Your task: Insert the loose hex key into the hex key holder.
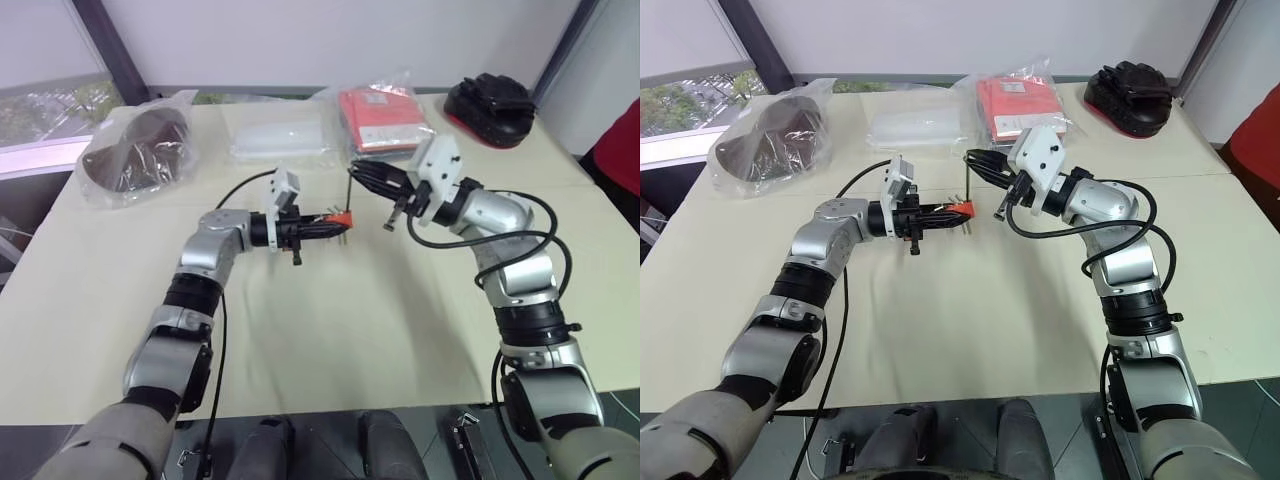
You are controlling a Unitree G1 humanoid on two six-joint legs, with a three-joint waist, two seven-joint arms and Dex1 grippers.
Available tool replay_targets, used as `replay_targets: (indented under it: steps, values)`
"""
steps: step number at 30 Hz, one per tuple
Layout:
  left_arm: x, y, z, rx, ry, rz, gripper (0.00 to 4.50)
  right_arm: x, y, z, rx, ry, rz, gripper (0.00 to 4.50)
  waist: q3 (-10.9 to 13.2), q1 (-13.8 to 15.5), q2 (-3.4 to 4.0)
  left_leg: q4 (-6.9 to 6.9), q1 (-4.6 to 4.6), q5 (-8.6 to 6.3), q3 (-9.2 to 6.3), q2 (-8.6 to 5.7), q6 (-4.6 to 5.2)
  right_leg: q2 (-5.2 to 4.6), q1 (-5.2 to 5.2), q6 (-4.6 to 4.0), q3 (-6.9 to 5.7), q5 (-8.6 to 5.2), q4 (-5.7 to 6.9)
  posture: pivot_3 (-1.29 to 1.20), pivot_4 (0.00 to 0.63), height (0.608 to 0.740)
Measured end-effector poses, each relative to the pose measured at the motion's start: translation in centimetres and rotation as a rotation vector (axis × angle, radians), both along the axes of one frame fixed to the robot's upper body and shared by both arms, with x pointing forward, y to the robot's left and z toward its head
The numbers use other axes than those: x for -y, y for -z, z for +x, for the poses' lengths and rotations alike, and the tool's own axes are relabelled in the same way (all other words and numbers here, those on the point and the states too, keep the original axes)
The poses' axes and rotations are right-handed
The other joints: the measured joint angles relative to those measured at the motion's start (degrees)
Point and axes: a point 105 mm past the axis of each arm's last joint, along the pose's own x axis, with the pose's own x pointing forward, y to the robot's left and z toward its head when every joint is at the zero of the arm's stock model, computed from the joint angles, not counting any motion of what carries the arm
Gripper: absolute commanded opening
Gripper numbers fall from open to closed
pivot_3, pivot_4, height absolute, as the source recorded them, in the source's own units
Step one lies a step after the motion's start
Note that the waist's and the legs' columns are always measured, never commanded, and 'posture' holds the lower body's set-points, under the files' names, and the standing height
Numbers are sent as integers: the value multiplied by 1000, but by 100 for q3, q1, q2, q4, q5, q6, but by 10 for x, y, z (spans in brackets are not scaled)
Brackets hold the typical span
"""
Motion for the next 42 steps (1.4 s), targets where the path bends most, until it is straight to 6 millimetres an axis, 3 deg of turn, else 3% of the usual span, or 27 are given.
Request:
replay_targets:
  steps: [6, 13, 18, 21, 27, 28, 36, 42]
  values:
    - [-1, 5, -3, -22, 33, 45, 0, -3, 7, -4, -7, -41, -61, 15, 0, 3, -1, 1, 0, 0, 0, 0, 0, 0, 0, 0, 0, 0, 0, 0, 150, 740]
    - [-2, -11, 2, 15, 31, 68, 0, -6, 13, -12, -21, -78, -95, 15, 2, 2, -3, 1, 0, 0, 0, 0, 0, 0, 1, 0, -1, 0, 0, 0, 150, 740]
    - [-2, -9, 2, 6, 31, 65, 0, -6, 14, -11, -36, -75, -89, 15, 3, 2, -4, 1, 0, 0, -1, 0, 0, 0, 1, 0, -1, 0, 0, 0, 150, 740]
    - [-4, -11, 4, 13, 17, 60, 0, -5, 14, -10, -60, -71, -60, 1076, 3, 2, -4, 1, 0, 0, -1, 0, 0, 0, 1, 0, -1, 0, 0, 0, 150, 740]
    - [-17, -20, 11, 57, -49, 39, 0, -6, 26, -10, -144, -97, -43, 4176, 3, 6, -4, 2, 0, 0, -1, 0, 0, 0, 2, 0, -1, 0, 0, 0, 150, 740]
    - [-18, -19, 11, 55, -50, 40, 0, -6, 26, -10, -144, -96, -40, 4438, 3, 14, -4, 3, 0, 0, -2, 0, 0, 0, 2, 0, -1, 0, 0, 0, 150, 740]
    - [-22, 6, 5, 48, -36, 140, 0, 0, 16, -5, -109, -37, -1, 4438, 3, 4, -4, 2, 0, 0, -2, -1, 0, 0, 2, 0, -1, 0, 0, 0, 150, 740]
    - [-18, 10, 2, 71, -16, 181, 0, -11, 12, -13, -93, -79, 5, 4438, 3, 4, -4, 2, 0, 0, -2, -1, 0, 0, 2, 0, -1, 0, 0, 0, 150, 740]
